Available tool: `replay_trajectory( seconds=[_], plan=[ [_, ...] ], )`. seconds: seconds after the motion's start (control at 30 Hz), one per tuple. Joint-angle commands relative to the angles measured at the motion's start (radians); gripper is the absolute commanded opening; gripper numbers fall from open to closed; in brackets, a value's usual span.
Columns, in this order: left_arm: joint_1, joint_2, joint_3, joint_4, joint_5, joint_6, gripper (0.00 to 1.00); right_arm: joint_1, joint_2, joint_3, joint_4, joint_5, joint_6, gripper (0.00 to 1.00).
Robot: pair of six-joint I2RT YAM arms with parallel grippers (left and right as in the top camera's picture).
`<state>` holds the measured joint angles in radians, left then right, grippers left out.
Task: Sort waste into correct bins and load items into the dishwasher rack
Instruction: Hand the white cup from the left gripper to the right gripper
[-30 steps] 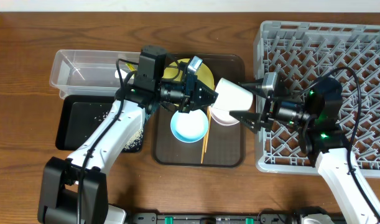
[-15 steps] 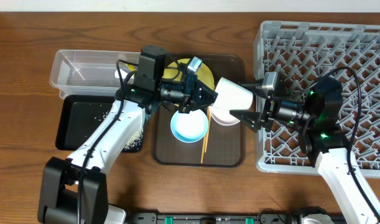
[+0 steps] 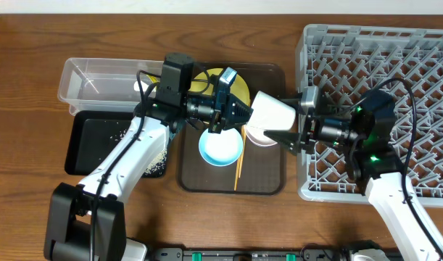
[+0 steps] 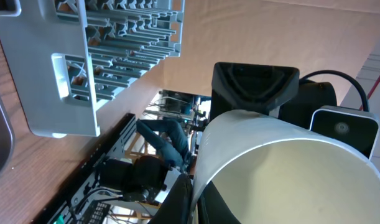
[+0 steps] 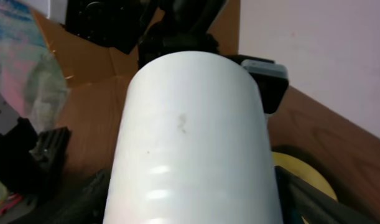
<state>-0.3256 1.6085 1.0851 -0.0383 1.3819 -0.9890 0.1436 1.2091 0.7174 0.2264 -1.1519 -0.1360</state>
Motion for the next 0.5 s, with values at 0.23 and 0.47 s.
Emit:
replay_trajectory(
  seconds=[0.23, 0.47],
  plan=[
    [-0.002, 0.006, 0.017, 0.007, 0.024, -0.004, 0.06, 0.015, 0.007, 0.014, 0.001, -0.008, -0.011, 0.66],
    [-0.002, 0.006, 0.017, 0.014, -0.001, 0.062, 0.17, 0.015, 0.007, 0.014, -0.032, 0.000, -0.011, 0.57]
  ],
)
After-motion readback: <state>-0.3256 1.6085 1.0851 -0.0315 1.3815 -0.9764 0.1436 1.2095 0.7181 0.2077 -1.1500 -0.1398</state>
